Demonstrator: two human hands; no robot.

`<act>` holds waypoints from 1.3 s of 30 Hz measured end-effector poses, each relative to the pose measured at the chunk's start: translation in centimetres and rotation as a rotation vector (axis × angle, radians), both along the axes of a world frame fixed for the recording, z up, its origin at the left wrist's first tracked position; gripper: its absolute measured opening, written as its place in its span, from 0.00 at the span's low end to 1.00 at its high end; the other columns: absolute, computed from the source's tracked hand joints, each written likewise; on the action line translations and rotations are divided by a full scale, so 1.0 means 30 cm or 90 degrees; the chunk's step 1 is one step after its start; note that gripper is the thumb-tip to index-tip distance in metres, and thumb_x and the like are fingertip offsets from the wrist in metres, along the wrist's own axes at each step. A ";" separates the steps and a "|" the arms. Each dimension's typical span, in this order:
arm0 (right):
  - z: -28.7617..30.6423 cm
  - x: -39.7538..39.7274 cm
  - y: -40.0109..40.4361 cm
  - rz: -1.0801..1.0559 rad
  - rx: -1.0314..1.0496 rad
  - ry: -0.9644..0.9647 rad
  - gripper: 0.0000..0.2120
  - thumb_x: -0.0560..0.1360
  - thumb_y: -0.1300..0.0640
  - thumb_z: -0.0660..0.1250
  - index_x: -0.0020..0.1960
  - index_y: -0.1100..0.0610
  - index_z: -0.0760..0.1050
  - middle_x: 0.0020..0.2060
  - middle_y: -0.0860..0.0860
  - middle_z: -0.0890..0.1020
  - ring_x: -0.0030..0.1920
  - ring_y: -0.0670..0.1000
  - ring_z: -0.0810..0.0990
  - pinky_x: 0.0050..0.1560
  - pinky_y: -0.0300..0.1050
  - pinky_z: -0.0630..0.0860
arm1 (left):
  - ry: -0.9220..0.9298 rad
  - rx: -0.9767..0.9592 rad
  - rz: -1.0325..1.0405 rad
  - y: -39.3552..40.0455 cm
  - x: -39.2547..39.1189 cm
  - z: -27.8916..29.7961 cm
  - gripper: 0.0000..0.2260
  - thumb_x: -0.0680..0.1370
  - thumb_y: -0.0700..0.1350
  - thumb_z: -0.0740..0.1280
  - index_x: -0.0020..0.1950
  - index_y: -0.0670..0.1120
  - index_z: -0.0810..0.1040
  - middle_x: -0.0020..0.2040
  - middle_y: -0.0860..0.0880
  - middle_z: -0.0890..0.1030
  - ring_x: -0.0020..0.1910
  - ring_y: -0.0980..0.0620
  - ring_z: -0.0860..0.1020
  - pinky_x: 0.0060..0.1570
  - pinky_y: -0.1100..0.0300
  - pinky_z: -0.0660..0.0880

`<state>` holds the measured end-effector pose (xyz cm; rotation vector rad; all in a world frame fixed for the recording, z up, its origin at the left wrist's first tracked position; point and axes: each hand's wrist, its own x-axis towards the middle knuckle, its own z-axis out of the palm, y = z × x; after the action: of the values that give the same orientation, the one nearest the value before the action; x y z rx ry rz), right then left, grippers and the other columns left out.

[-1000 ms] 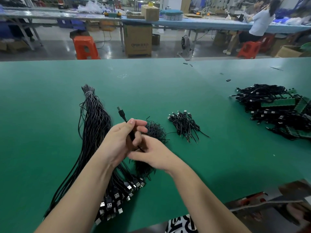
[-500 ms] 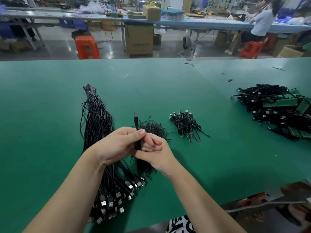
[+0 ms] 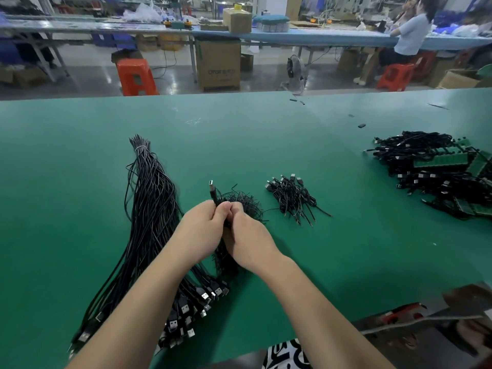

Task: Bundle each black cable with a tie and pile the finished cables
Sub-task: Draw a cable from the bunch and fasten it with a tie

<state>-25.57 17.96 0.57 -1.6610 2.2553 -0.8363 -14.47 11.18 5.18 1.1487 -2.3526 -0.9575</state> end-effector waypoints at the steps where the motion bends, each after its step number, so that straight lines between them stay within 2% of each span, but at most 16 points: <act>1: 0.009 -0.004 -0.002 -0.004 -0.003 0.012 0.13 0.81 0.55 0.62 0.61 0.55 0.61 0.50 0.57 0.82 0.46 0.64 0.81 0.38 0.50 0.65 | 0.003 -0.043 0.024 -0.003 -0.002 -0.004 0.19 0.84 0.53 0.57 0.42 0.43 0.77 0.47 0.51 0.73 0.48 0.48 0.74 0.48 0.53 0.72; 2: 0.014 -0.009 -0.004 -0.002 0.000 0.032 0.12 0.82 0.56 0.61 0.60 0.55 0.60 0.49 0.58 0.81 0.45 0.64 0.81 0.38 0.50 0.64 | 0.006 -0.077 0.042 -0.005 0.000 -0.004 0.20 0.85 0.53 0.57 0.40 0.43 0.76 0.49 0.49 0.70 0.53 0.45 0.71 0.54 0.50 0.71; 3: 0.017 -0.011 -0.007 0.002 0.013 0.059 0.11 0.82 0.57 0.61 0.59 0.55 0.59 0.50 0.57 0.81 0.44 0.64 0.81 0.37 0.51 0.64 | 0.012 -0.094 0.046 -0.008 0.000 -0.002 0.20 0.85 0.52 0.56 0.37 0.44 0.73 0.47 0.49 0.69 0.52 0.44 0.71 0.53 0.50 0.71; 6: 0.017 -0.004 -0.020 0.032 0.058 0.131 0.14 0.80 0.61 0.61 0.62 0.57 0.59 0.53 0.55 0.78 0.44 0.63 0.82 0.37 0.48 0.64 | -0.023 -0.172 0.020 0.000 0.007 0.011 0.23 0.84 0.56 0.54 0.32 0.47 0.66 0.33 0.49 0.71 0.34 0.45 0.73 0.33 0.53 0.65; 10: 0.017 0.011 -0.028 0.045 0.069 0.116 0.15 0.81 0.60 0.58 0.66 0.59 0.61 0.54 0.57 0.78 0.47 0.63 0.81 0.39 0.50 0.65 | -0.177 -0.323 0.081 -0.028 0.024 0.037 0.27 0.80 0.66 0.52 0.30 0.48 0.68 0.28 0.50 0.72 0.30 0.45 0.76 0.29 0.57 0.67; 12: 0.022 0.008 -0.022 0.028 0.062 0.092 0.12 0.83 0.57 0.55 0.65 0.59 0.62 0.51 0.58 0.81 0.45 0.64 0.81 0.39 0.50 0.65 | -0.155 -0.290 0.060 -0.072 0.040 0.040 0.25 0.77 0.70 0.55 0.37 0.50 0.71 0.29 0.51 0.75 0.31 0.50 0.77 0.29 0.57 0.71; 15: 0.026 0.009 -0.016 0.048 0.085 0.067 0.04 0.84 0.55 0.52 0.57 0.55 0.61 0.43 0.56 0.80 0.38 0.62 0.77 0.37 0.51 0.66 | -0.027 -0.122 -0.077 -0.120 0.069 0.042 0.15 0.74 0.66 0.67 0.47 0.56 0.77 0.34 0.54 0.81 0.34 0.58 0.79 0.38 0.58 0.78; 19: 0.021 0.014 -0.025 0.071 0.097 0.024 0.04 0.85 0.53 0.52 0.52 0.52 0.60 0.37 0.49 0.74 0.34 0.56 0.73 0.34 0.51 0.66 | -0.030 -0.096 -0.117 -0.155 0.074 0.028 0.10 0.75 0.58 0.72 0.41 0.53 0.81 0.33 0.51 0.81 0.31 0.57 0.77 0.37 0.57 0.77; 22: 0.018 0.022 -0.038 0.074 0.084 -0.125 0.05 0.85 0.54 0.55 0.57 0.54 0.68 0.37 0.46 0.74 0.34 0.48 0.74 0.32 0.46 0.66 | -0.027 -0.081 -0.104 -0.167 0.066 0.023 0.13 0.76 0.53 0.71 0.37 0.45 0.80 0.30 0.45 0.79 0.26 0.54 0.68 0.31 0.57 0.68; 25: 0.017 0.025 -0.038 0.050 0.084 -0.238 0.07 0.85 0.54 0.55 0.58 0.51 0.70 0.37 0.45 0.75 0.33 0.46 0.72 0.32 0.42 0.66 | 0.008 -0.032 -0.091 -0.168 0.058 0.021 0.13 0.76 0.51 0.72 0.37 0.43 0.81 0.31 0.43 0.79 0.26 0.53 0.68 0.31 0.57 0.66; 27: 0.024 0.022 -0.028 0.044 0.093 -0.195 0.10 0.85 0.54 0.53 0.63 0.51 0.69 0.36 0.43 0.74 0.33 0.46 0.72 0.32 0.42 0.66 | 0.027 0.000 -0.091 -0.163 0.053 0.021 0.14 0.76 0.54 0.72 0.38 0.44 0.81 0.30 0.44 0.78 0.27 0.54 0.68 0.32 0.57 0.66; 29: 0.031 0.019 -0.024 0.035 0.105 -0.066 0.15 0.85 0.54 0.51 0.70 0.55 0.67 0.38 0.46 0.77 0.36 0.50 0.75 0.36 0.47 0.67 | 0.036 0.003 -0.069 -0.159 0.047 0.015 0.18 0.75 0.59 0.72 0.39 0.43 0.81 0.27 0.50 0.74 0.26 0.55 0.66 0.31 0.58 0.64; 32: 0.031 0.021 -0.024 0.033 0.103 0.007 0.15 0.85 0.53 0.51 0.67 0.58 0.67 0.48 0.55 0.82 0.44 0.60 0.81 0.40 0.52 0.71 | 0.024 -0.028 -0.043 -0.156 0.035 0.008 0.19 0.75 0.56 0.72 0.36 0.41 0.80 0.27 0.45 0.73 0.26 0.54 0.66 0.30 0.58 0.64; 35: 0.026 0.022 -0.014 0.074 0.081 -0.108 0.12 0.85 0.46 0.51 0.60 0.51 0.68 0.45 0.50 0.80 0.43 0.54 0.79 0.42 0.53 0.74 | 0.009 -0.023 -0.064 -0.159 0.031 0.012 0.12 0.75 0.50 0.72 0.35 0.45 0.82 0.31 0.42 0.81 0.27 0.53 0.69 0.31 0.57 0.68; 37: 0.016 0.015 -0.005 0.089 0.048 -0.255 0.11 0.84 0.43 0.50 0.53 0.46 0.68 0.40 0.45 0.76 0.39 0.46 0.75 0.41 0.49 0.72 | 0.014 -0.017 -0.068 -0.167 0.036 0.017 0.09 0.76 0.49 0.72 0.36 0.48 0.83 0.33 0.43 0.82 0.27 0.52 0.71 0.33 0.56 0.70; 39: 0.004 0.008 -0.005 0.093 0.015 -0.316 0.11 0.85 0.44 0.50 0.48 0.43 0.68 0.38 0.43 0.73 0.36 0.40 0.70 0.42 0.46 0.70 | 0.021 -0.014 -0.075 -0.174 0.038 0.024 0.08 0.76 0.48 0.72 0.37 0.50 0.83 0.34 0.45 0.83 0.30 0.51 0.75 0.35 0.54 0.74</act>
<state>-25.32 17.81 0.70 -1.3932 1.7794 -1.0423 -13.33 5.97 5.91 0.9880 -2.4215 -0.9791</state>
